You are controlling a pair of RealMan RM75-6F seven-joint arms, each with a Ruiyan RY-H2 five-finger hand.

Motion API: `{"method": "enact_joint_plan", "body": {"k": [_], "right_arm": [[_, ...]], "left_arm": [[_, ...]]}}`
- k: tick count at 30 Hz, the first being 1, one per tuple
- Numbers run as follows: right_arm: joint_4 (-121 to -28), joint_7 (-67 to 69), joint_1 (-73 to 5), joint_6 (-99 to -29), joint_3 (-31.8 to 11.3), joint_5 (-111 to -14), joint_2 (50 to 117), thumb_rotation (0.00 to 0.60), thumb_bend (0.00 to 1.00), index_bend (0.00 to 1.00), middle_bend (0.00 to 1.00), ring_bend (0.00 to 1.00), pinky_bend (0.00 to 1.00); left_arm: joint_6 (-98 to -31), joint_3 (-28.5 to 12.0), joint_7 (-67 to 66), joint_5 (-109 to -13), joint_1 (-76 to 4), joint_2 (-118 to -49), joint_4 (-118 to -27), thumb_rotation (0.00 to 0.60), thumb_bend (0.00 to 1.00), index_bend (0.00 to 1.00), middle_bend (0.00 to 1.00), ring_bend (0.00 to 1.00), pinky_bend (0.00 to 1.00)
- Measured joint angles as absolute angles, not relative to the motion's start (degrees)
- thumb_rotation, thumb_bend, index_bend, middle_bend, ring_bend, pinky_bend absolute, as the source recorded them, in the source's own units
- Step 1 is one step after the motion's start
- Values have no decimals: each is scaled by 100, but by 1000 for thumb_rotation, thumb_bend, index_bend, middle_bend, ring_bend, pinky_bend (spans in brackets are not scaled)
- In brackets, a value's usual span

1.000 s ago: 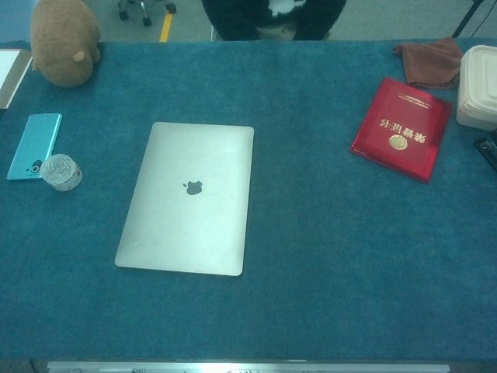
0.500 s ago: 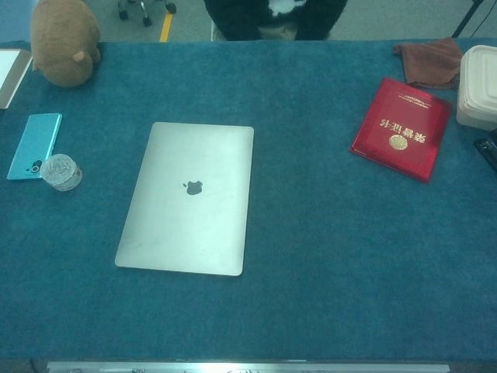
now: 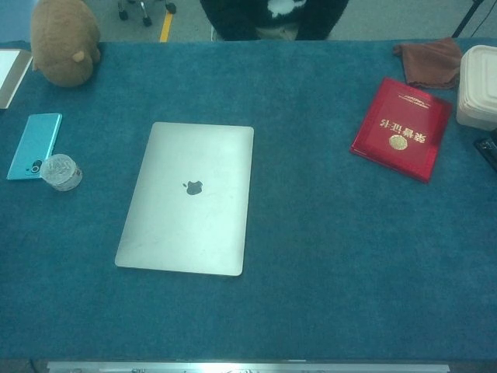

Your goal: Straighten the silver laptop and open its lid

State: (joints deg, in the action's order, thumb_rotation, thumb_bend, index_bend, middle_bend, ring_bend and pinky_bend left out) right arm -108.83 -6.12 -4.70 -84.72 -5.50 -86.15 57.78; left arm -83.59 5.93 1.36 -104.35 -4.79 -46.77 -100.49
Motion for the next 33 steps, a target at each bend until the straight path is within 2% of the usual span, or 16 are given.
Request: {"method": "enact_joint_plan", "body": {"k": [12,21,33], "right_arm": [[-10995,-773,-636,-8248,-586,-8538,5742,600,132,0,13,0,26],[-11139,-1131,-937,-7902,-636,-8549,5719,600,133,0,13,0,26],[-11116,-2051,-1908,-6854,-874,-8357,6182,600,133,0,13,0,26]], "left_arm": [[-7966,572,84,-10559,-842,-4689,-10110,600,290,0,0,0,0],[-7995,549,185,-10365,-862,-4728,-10017,600,290,0,0,0,0],[-8308,574,322,-10274,-721,-4676,-9940,600,290,0,0,0,0]]}}
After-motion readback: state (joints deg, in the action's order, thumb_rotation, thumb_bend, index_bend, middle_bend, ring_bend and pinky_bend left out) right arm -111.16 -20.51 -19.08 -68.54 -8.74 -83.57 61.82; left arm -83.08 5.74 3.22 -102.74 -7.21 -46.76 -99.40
